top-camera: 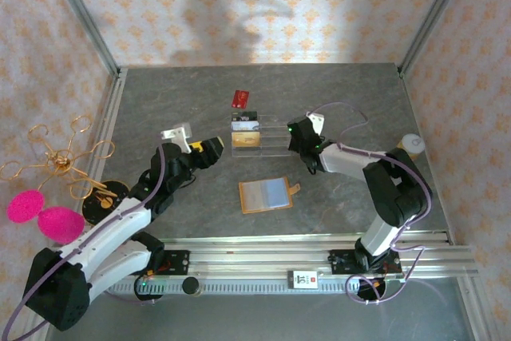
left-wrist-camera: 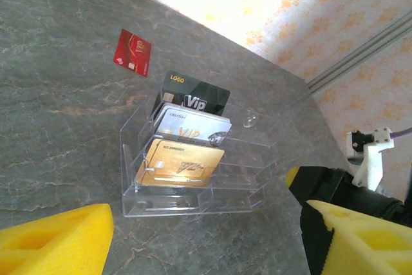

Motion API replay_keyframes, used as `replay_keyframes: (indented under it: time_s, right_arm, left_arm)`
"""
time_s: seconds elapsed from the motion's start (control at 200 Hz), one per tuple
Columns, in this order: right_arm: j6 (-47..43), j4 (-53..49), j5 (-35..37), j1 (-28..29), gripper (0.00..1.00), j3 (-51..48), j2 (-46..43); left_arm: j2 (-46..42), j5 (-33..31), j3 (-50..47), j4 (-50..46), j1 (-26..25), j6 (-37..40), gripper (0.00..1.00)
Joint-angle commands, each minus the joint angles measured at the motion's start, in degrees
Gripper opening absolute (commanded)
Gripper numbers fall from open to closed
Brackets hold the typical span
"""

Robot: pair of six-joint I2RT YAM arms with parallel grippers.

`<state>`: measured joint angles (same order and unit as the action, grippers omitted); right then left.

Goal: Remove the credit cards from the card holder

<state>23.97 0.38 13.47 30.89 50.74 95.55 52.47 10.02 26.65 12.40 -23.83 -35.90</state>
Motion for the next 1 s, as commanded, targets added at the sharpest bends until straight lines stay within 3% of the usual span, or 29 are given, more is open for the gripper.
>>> replay_keyframes:
  time_s: [0.0,0.13,0.265,0.41,0.536,0.756,0.996]
  right_arm:
    - [0.21,-1.01,3.62,-1.23,0.0,-1.46,-2.73]
    - [-1.12,1.13,0.79,-1.68,0.04,-2.84,-5.51]
    - [-2.52,4.14,-5.7,-1.71,0.27,-3.76,-9.37]
    - [-6.47,-0.49,-14.63,-1.71,0.46,3.43,-4.19]
    - [-6.74,0.15,-16.18,-1.69,0.5,4.98,-1.13]
    - [-3.84,4.22,-14.86,-1.8,0.51,5.56,-0.95]
    - [-1.22,2.04,-11.24,-2.41,0.46,9.17,2.48]
  left_arm:
    - [2.05,-0.73,3.51,0.26,0.63,1.93,0.77]
    - [7.54,-0.41,7.58,0.15,0.63,4.21,0.76]
    - [17.4,-1.96,18.16,-4.24,1.12,7.18,0.73]
    - [22.4,-0.85,26.46,-6.99,2.8,8.83,0.71]
    - [21.44,2.29,27.28,-5.96,2.75,8.95,0.72]
    - [15.09,6.59,19.07,-1.31,2.77,5.23,0.75]
    - [12.22,7.01,15.7,-0.43,2.82,4.87,0.76]
